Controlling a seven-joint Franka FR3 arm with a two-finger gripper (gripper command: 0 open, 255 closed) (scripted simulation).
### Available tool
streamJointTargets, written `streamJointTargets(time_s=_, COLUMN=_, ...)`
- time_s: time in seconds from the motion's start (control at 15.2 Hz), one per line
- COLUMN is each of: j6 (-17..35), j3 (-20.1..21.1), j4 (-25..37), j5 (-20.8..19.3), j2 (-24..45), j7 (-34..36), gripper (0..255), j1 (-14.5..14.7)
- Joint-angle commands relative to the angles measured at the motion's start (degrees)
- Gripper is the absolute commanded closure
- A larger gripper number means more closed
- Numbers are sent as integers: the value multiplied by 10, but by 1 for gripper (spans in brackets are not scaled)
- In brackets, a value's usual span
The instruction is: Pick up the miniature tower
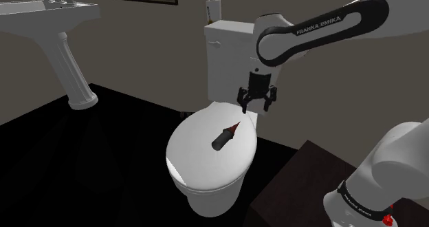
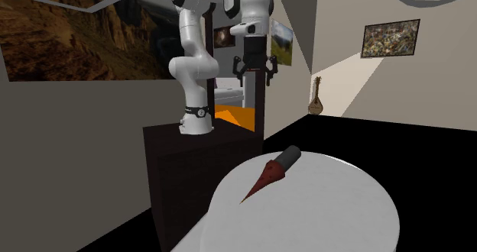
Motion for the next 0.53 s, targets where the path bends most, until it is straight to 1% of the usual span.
streamJointTargets(time_s=0.0, j6=32, j3=3, j4=11, j5=1, j2=44, j7=24, gripper=0, j1=-5)
streamJointTargets(time_s=0.46, j6=121, j3=3, j4=71, j5=-4, j2=200, j7=103, gripper=0, j1=-14)
